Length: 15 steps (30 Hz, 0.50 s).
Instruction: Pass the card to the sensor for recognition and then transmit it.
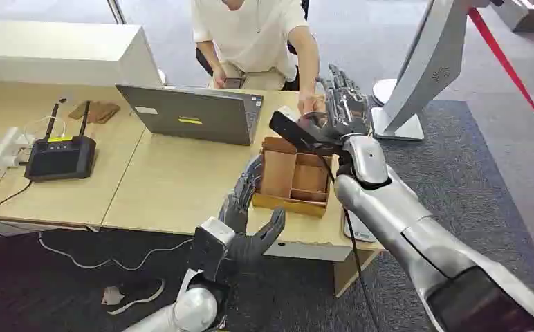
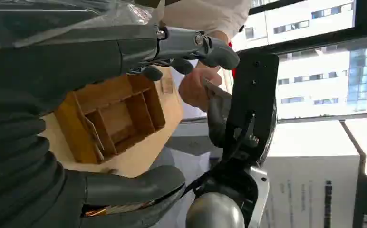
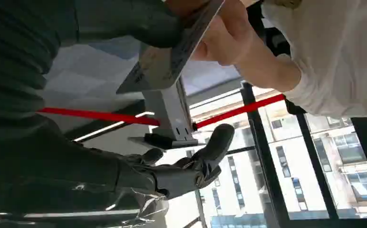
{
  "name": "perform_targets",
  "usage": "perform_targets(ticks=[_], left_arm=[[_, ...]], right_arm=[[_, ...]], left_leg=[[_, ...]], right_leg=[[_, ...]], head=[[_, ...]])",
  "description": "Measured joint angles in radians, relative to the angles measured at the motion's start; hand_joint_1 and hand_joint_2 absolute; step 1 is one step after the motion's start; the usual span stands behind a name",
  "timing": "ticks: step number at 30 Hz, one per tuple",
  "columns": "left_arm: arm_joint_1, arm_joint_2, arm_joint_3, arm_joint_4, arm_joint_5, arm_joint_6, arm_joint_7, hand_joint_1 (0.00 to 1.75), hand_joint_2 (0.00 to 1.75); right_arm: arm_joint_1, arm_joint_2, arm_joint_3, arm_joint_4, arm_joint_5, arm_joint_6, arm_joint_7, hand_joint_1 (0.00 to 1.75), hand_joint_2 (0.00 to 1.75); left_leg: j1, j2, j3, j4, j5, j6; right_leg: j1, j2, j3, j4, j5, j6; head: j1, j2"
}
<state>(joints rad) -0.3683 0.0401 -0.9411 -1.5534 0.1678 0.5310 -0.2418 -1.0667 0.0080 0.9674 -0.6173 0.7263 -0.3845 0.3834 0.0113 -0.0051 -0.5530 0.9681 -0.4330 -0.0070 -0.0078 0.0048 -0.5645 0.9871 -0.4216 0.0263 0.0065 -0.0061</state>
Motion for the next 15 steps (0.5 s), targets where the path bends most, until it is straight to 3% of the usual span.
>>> perform_targets(ticks=[15], left_arm=[[-0.003, 0.0, -0.01, 0.025, 0.003, 0.0, -0.004, 0.0, 1.75]], right_arm=[[0.0, 0.001, 0.002, 0.046, 0.019, 0.019, -0.016, 1.75, 1.75]], left_leg=[[0.0, 0.0, 0.0, 0.0, 0.0, 0.0]], right_leg=[[0.0, 0.0, 0.0, 0.0, 0.0, 0.0]], head=[[0.0, 0.0]])
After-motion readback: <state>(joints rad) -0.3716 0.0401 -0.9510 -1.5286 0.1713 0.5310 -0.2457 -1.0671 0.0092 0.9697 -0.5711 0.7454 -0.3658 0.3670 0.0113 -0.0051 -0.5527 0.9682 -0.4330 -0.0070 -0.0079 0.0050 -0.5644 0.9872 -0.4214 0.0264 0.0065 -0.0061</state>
